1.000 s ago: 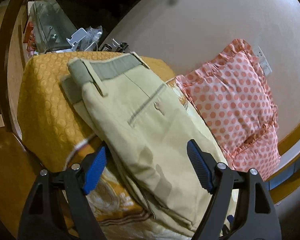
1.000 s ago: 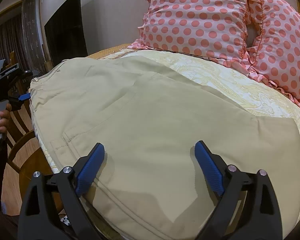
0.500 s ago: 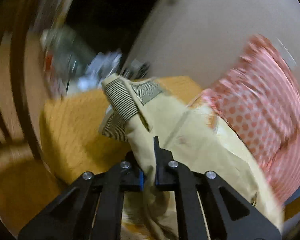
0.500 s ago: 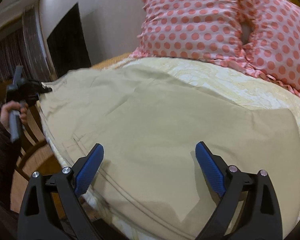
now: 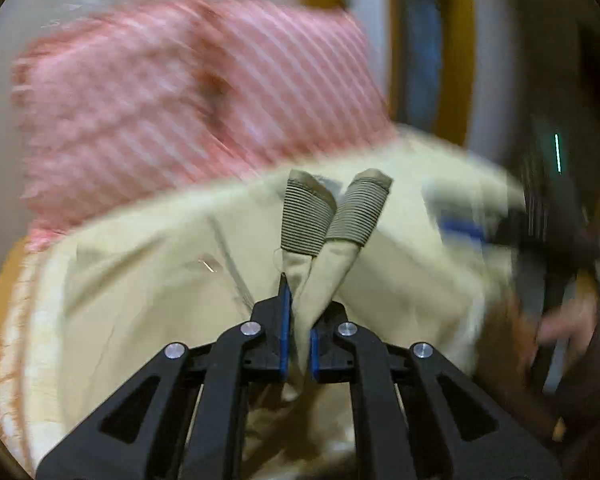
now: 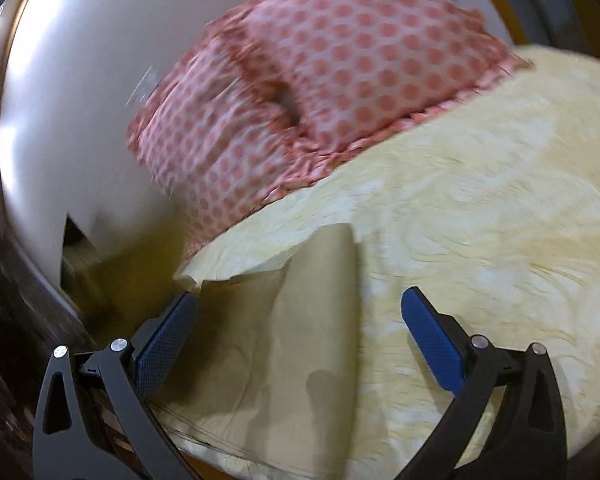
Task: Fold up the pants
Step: 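Grasp the trouser waistband with the left tool and lift it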
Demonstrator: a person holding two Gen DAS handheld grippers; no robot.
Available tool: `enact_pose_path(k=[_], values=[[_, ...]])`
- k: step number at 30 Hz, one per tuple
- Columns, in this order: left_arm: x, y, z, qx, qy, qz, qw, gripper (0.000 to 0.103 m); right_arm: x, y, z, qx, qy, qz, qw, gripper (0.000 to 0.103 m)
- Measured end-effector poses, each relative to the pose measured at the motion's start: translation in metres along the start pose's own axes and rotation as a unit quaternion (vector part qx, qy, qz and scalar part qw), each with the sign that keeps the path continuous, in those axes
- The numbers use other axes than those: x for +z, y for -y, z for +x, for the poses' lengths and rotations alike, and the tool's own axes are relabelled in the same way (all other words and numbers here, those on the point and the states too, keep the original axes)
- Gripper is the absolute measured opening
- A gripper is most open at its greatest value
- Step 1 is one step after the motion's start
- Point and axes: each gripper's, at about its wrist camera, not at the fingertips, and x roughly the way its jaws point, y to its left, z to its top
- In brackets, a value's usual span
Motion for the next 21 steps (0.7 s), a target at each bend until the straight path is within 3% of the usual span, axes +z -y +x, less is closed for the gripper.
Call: enact_pose_path(k=[2,5,8,10,13,15,17,18,19,20,21], values=[[-0.018,0.017,0.02,-0.012,-0.03,0.015,0.9994,0.007,0.003,0.012,-0.004,0.007,-0.003,0.023,1.0,0.102],[-0.02,0.034,0.006,0.027,0.016,0.036,0.9989,0.007,0.007,0.016,0.0,0.031,-0.018,0.032,0.999,0.102],[-0.008,0.033,-0.009,0.007,0.049,0.008,0.9988,0.007,0.013,0.012,0.013,0.044,-0.035,0.025,0.998,0.102],[0.0,0.042,-0.011,0.013,0.062,0.007,0.998,0.007,0.015,0.009,0.021,0.043,-0.041,0.024,0.998,0.102],[-0.002,0.059,0.009,0.0,0.038,0.011,0.9992,0.007,0.016,0.007,0.029,0.048,-0.047,0.03,0.997,0.102],[-0.008,0.066,0.033,-0.01,0.005,0.022,0.9997,0.008,0.015,0.01,0.038,0.05,-0.063,0.04,0.996,0.102],[-0.015,0.069,0.036,-0.013,-0.002,0.026,0.9996,0.011,0.014,0.011,0.048,0.04,-0.084,0.038,0.995,0.102],[-0.017,0.067,0.029,-0.021,0.002,0.025,0.9995,0.013,0.014,0.007,0.051,0.03,-0.091,0.021,0.995,0.101],[-0.019,0.061,0.02,-0.039,0.004,0.02,0.999,0.028,0.014,0.004,0.056,0.022,-0.099,0.006,0.995,0.093],[-0.02,0.052,0.01,-0.067,0.009,0.007,0.9977,0.05,0.014,0.003,0.059,0.015,-0.105,-0.002,0.994,0.087],[-0.02,0.037,-0.005,-0.09,0.021,-0.017,0.9956,0.059,0.013,0.002,0.064,0.006,-0.115,-0.011,0.993,0.084]])
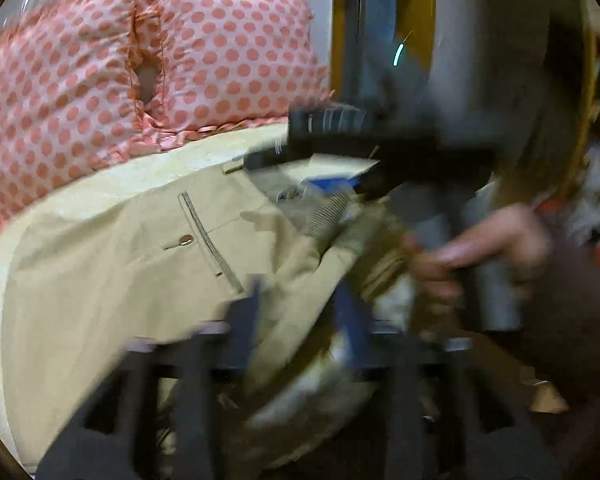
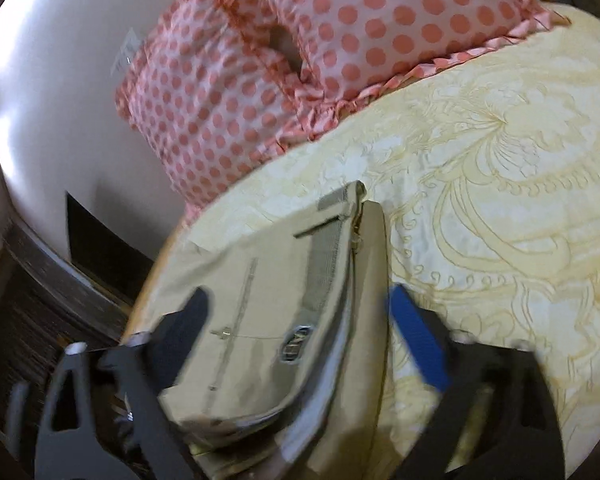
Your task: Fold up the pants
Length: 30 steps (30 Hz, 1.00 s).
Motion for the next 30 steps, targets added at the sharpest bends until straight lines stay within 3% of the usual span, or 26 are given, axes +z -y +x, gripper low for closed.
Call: enact_pose_path(k=[1,4,6,8,10,13,15,17,18,19,20,21,24,30], values=[[0.0,-0.011,-0.015,-0.005,0.015,-0.019,0.9997,0.066,0.0,0.0,0.002,-0.006,-0.003,-0.003,1.0,0.077],[0.004,-0.07,-0.052,0.028,0.04,-0.094,0.9944,0.067,0.003,0.002,0.012,-0.026,-0.017,-0.018,0.999,0.066],[0.005,-0.122,-0.06,0.094,0.037,-0.151,0.9834,0.068,0.005,-0.001,0.016,-0.032,-0.027,-0.034,0.999,0.065],[0.002,-0.176,-0.054,0.13,0.007,-0.213,0.9684,0.066,0.008,-0.003,0.019,-0.038,-0.039,-0.047,0.997,0.065],[-0.005,-0.225,-0.038,0.136,-0.035,-0.273,0.9517,0.066,0.013,-0.001,0.022,-0.033,-0.051,-0.048,0.997,0.064],[-0.008,-0.257,-0.013,0.093,-0.07,-0.307,0.9445,0.066,0.021,0.004,0.025,-0.022,-0.062,-0.039,0.997,0.064],[-0.004,-0.265,0.0,0.043,-0.077,-0.32,0.9432,0.067,0.025,0.007,0.028,-0.01,-0.067,-0.034,0.997,0.064],[0.002,-0.271,0.009,0.022,-0.081,-0.316,0.9449,0.066,0.028,0.008,0.03,-0.001,-0.072,-0.04,0.997,0.059],[0.003,-0.272,0.014,0.008,-0.082,-0.319,0.9443,0.065,0.027,0.009,0.031,-0.002,-0.076,-0.046,0.996,0.043],[0.004,-0.271,0.017,0.008,-0.086,-0.317,0.9446,0.043,0.027,0.011,0.032,0.003,-0.08,-0.045,0.996,0.026],[0.002,-0.269,0.019,0.002,-0.091,-0.314,0.9449,0.026,0.028,0.013,0.031,0.021,-0.084,-0.035,0.996,0.021],[0.002,-0.267,0.019,-0.004,-0.093,-0.313,0.9453,0.021,0.029,0.015,0.03,0.041,-0.086,-0.026,0.995,0.017],[0.015,-0.258,0.016,0.009,-0.093,-0.285,0.9538,0.01,0.034,0.009,0.028,0.049,-0.085,-0.038,0.994,0.014],[0.06,-0.273,0.037,0.052,-0.085,-0.245,0.9643,0.007,0.081,-0.004,0.041,0.051,-0.065,-0.066,0.994,0.013]])
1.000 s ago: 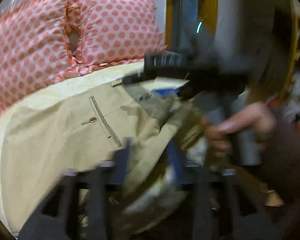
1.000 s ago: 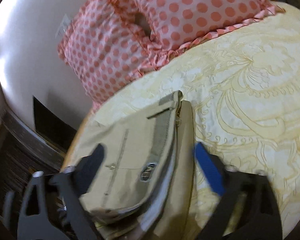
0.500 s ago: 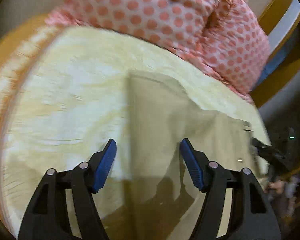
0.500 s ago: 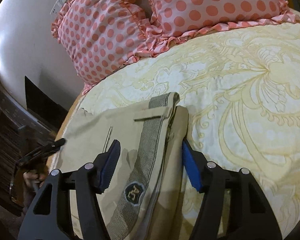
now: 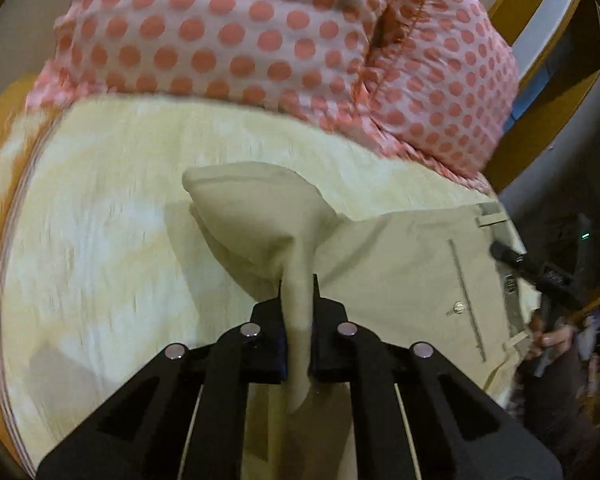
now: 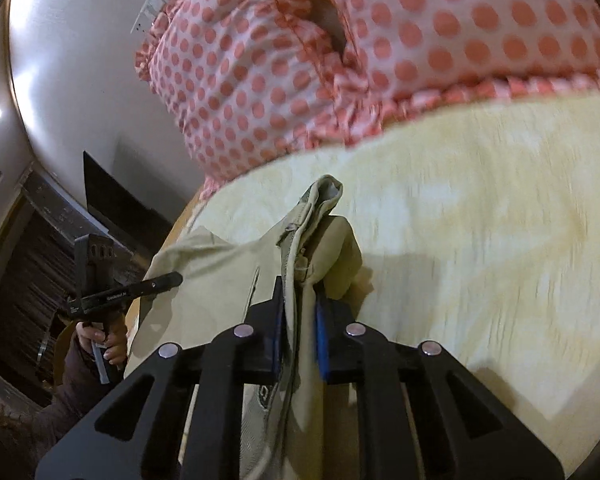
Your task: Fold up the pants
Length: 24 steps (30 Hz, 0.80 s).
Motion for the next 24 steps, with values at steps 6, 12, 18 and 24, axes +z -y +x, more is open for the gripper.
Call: enact_pose_path(k=[6,12,18,24], values=[[0.052,0.008,0.056,0.082,0.032,0.006,0.9961,0.018,0.065,0.024,0.036,-0.07,0.026,-0.008,0.997,0.015],[0.025,0.027,0.003,0.129,0.106,0.042,0.985,0.042,0.053,0.015,0.022,-0.157,0.033,-0.03,0.987,0.078],[0.003,0.044,0.026,-0.014,0.017,0.016,0.9996,0.061,0.029,-0.01,0.017,-0.015,0.014,-0.006,1.0,0.093],[-0.003,0.031,0.036,0.046,-0.003,-0.027,0.9986,0.055,0.018,0.043,0.032,0.01,-0.006,0.189,0.982,0.085]])
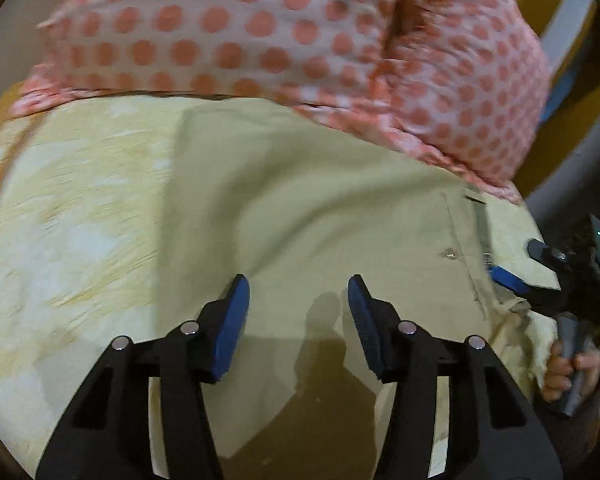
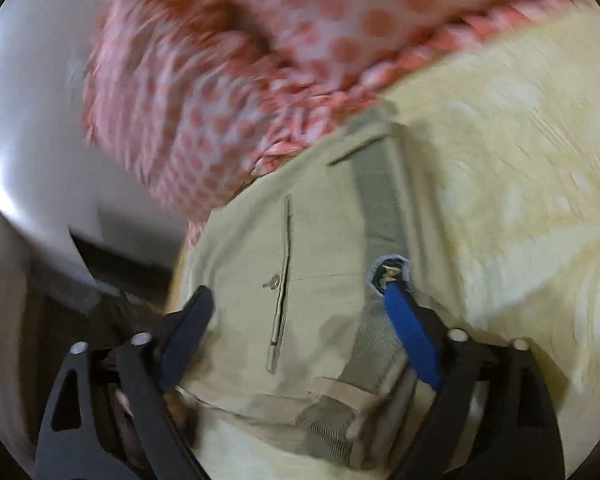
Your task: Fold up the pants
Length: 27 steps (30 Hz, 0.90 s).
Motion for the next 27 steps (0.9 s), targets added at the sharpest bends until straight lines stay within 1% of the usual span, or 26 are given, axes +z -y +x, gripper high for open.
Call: enact_pose_path(k=[1,2,3,4,5,6,7,9,10,11,13,15,16,17,19,21,22,24,27], values=[[-0.009,0.001,-0.014,0.006,0.011,0.003,0.9999,0.062,-0.006,-0.002,-0.01,-0.031,0.016,0.008,0.999,0.087],[-0.018,0.005,-0.025,0.012,0.023,0.011,0.9996,0.07,-0.012,-0.008,-0.016,-0.062,0.028,-0.006,0.998,0.092],[-0.032,0.009,-0.04,0.027,0.042,0.028,0.9984,0.075,-0.022,-0.015,-0.022,-0.09,0.041,-0.028,0.995,0.097],[-0.048,0.015,-0.054,0.049,0.061,0.04,0.9961,0.085,-0.041,-0.027,-0.029,-0.105,0.06,-0.067,0.99,0.097],[-0.064,0.02,-0.068,0.067,0.076,0.048,0.9937,0.09,-0.053,-0.032,-0.031,-0.105,0.067,-0.087,0.988,0.097],[-0.083,0.022,-0.08,0.077,0.089,0.053,0.9916,0.091,-0.07,-0.039,-0.033,-0.105,0.072,-0.113,0.985,0.098],[-0.103,0.024,-0.09,0.081,0.098,0.053,0.9905,0.093,-0.095,-0.048,-0.036,-0.12,0.083,-0.144,0.979,0.102],[-0.132,0.027,-0.099,0.082,0.105,0.046,0.9901,0.093,-0.125,-0.057,-0.038,-0.156,0.104,-0.187,0.964,0.102],[-0.142,0.029,-0.099,0.084,0.106,0.044,0.9899,0.093,-0.145,-0.062,-0.036,-0.182,0.118,-0.211,0.953,0.102],[-0.15,0.032,-0.097,0.088,0.104,0.044,0.9896,0.093,-0.157,-0.061,-0.038,-0.199,0.126,-0.222,0.946,0.102],[-0.161,0.039,-0.089,0.105,0.102,0.05,0.9879,0.093,-0.177,-0.065,-0.028,-0.228,0.131,-0.251,0.931,0.102],[-0.165,0.046,-0.078,0.119,0.094,0.056,0.9868,0.093,-0.186,-0.066,-0.016,-0.255,0.117,-0.267,0.922,0.102],[-0.166,0.048,-0.072,0.113,0.085,0.057,0.9882,0.093,-0.188,-0.065,-0.008,-0.266,0.105,-0.272,0.919,0.102],[-0.168,0.05,-0.069,0.113,0.081,0.057,0.9886,0.097,-0.19,-0.066,-0.005,-0.27,0.102,-0.272,0.918,0.102],[-0.172,0.056,-0.065,0.125,0.082,0.072,0.986,0.101,-0.196,-0.068,-0.003,-0.277,0.106,-0.275,0.914,0.102],[-0.176,0.061,-0.061,0.146,0.085,0.089,0.9816,0.101,-0.2,-0.069,-0.001,-0.292,0.107,-0.277,0.909,0.102],[-0.178,0.06,-0.061,0.145,0.089,0.084,0.9819,0.101,-0.203,-0.07,0.0,-0.299,0.108,-0.279,0.906,0.102],[-0.18,0.061,-0.062,0.146,0.094,0.083,0.9814,0.101,-0.211,-0.072,0.005,-0.322,0.112,-0.294,0.893,0.102],[-0.182,0.061,-0.063,0.149,0.101,0.079,0.9806,0.101,-0.216,-0.071,0.003,-0.322,0.127,-0.29,0.892,0.102]])
